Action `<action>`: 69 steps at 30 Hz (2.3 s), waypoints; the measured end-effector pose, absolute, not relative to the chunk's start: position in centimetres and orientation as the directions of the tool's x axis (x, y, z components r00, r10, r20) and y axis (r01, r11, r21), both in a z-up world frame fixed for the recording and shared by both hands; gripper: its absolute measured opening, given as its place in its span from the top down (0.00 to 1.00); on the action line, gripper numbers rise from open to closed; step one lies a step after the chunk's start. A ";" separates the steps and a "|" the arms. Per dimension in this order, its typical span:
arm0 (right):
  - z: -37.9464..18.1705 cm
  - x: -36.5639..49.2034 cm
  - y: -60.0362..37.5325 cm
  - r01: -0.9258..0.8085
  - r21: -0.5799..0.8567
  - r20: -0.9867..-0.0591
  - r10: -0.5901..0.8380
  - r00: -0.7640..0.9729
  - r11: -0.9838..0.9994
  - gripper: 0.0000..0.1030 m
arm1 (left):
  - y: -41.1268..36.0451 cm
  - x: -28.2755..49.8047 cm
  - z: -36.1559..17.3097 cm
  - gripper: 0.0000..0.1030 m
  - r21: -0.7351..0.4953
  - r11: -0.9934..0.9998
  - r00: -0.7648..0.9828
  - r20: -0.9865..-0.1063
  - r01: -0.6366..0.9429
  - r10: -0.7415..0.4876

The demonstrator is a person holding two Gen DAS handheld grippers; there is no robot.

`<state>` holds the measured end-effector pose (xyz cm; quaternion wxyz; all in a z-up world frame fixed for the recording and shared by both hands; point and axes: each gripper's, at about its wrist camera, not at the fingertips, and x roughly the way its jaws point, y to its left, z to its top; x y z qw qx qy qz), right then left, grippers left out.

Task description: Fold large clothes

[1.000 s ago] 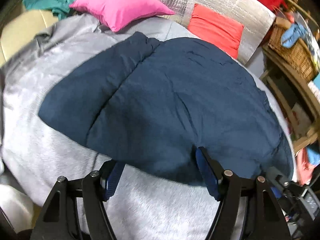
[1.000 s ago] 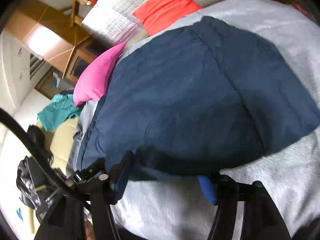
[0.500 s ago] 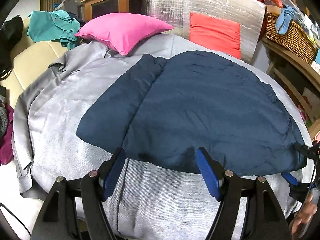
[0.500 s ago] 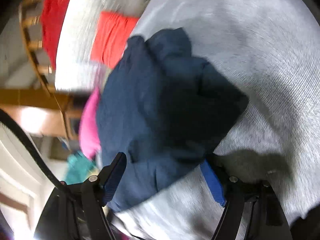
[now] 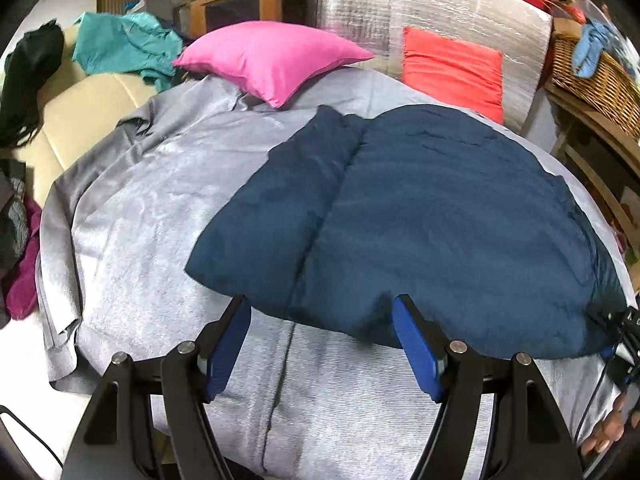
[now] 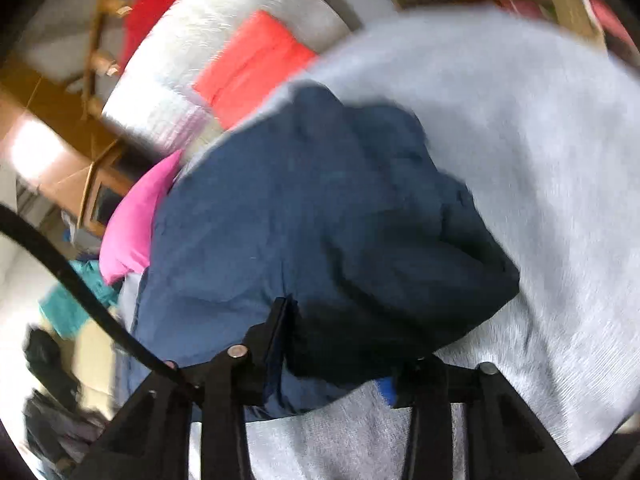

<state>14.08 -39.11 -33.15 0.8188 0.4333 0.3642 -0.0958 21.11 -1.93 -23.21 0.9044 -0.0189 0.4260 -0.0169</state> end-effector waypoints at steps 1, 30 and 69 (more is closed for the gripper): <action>-33.3 13.8 -39.6 0.473 0.675 -0.663 0.185 0.725 0.567 0.53 | -1.5 21.2 -23.3 0.27 -0.070 0.998 0.625 -0.778 0.007 -0.059; -32.6 14.2 -38.6 0.424 0.668 -0.645 0.192 0.740 0.612 0.60 | 6.5 25.0 -27.7 0.58 -0.484 0.842 0.550 -0.782 -0.239 -0.293; -8.4 1.8 -26.9 0.284 -0.010 -0.390 -0.266 0.882 0.959 0.12 | -2.1 7.0 -2.6 0.03 0.067 0.997 0.917 -0.399 0.025 0.003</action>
